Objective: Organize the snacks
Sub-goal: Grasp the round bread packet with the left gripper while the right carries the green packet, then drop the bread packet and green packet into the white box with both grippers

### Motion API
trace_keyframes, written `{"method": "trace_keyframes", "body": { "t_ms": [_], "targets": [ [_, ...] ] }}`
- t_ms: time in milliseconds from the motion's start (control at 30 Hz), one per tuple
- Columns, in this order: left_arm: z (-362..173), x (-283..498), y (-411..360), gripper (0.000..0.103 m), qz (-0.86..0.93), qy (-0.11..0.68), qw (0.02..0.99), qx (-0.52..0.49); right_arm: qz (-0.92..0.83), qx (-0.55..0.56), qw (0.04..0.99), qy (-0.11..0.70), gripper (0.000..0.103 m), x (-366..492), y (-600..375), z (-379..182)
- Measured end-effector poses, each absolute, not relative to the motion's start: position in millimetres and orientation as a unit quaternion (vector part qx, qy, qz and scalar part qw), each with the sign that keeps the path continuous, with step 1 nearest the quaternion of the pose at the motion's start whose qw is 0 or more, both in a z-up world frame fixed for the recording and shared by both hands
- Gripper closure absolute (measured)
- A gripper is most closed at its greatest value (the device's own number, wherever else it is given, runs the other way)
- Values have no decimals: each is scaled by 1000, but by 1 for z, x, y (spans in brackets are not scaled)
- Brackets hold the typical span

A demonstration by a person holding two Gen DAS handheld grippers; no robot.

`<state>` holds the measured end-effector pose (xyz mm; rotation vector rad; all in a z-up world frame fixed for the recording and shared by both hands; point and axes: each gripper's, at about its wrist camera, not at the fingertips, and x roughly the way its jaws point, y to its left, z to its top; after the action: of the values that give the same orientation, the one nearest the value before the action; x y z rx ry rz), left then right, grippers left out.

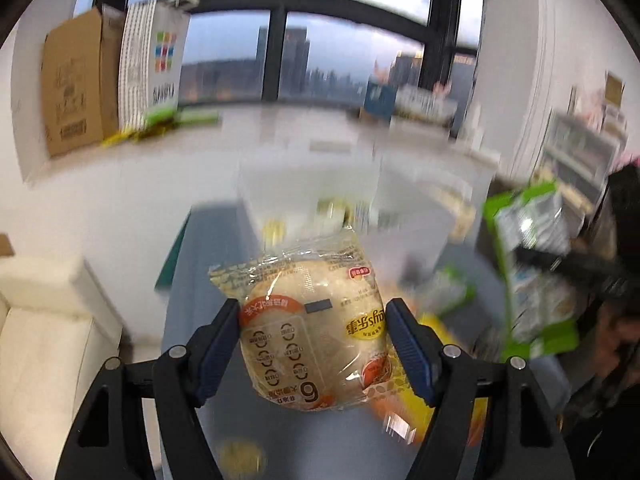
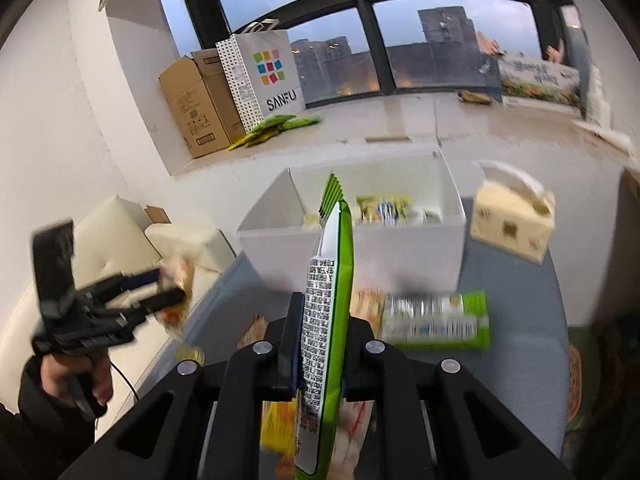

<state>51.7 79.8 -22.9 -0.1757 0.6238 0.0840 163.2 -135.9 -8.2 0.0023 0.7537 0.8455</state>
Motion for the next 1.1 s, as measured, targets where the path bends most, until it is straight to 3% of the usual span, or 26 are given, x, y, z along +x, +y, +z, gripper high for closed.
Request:
{"method": "trace_keyframes", "body": {
  "t_ms": [200, 600, 633, 667, 700, 733, 1100],
  "targets": [
    [19, 129, 95, 26, 27, 269, 959, -88, 393, -16, 852, 345, 89, 231, -106, 21],
    [0, 248, 107, 25, 49, 314, 946, -59, 343, -18, 850, 400, 88, 360, -58, 16],
    [-3, 252, 108, 24, 46, 322, 944, -55, 341, -12, 848, 406, 82, 366, -58, 12],
    [-6, 252, 107, 19, 43, 332, 941, -52, 335, -11, 844, 418, 49, 372, -57, 7],
    [-10, 255, 107, 13, 47, 345, 936, -45, 326, -12, 842, 430, 26, 376, -56, 2],
    [-12, 256, 106, 0, 57, 349, 935, -36, 317, -11, 844, 432, 0, 378, -57, -1],
    [-12, 246, 101, 0, 63, 355, 932, -27, 306, -9, 855, 418, 0, 370, -70, -11]
  ]
}}
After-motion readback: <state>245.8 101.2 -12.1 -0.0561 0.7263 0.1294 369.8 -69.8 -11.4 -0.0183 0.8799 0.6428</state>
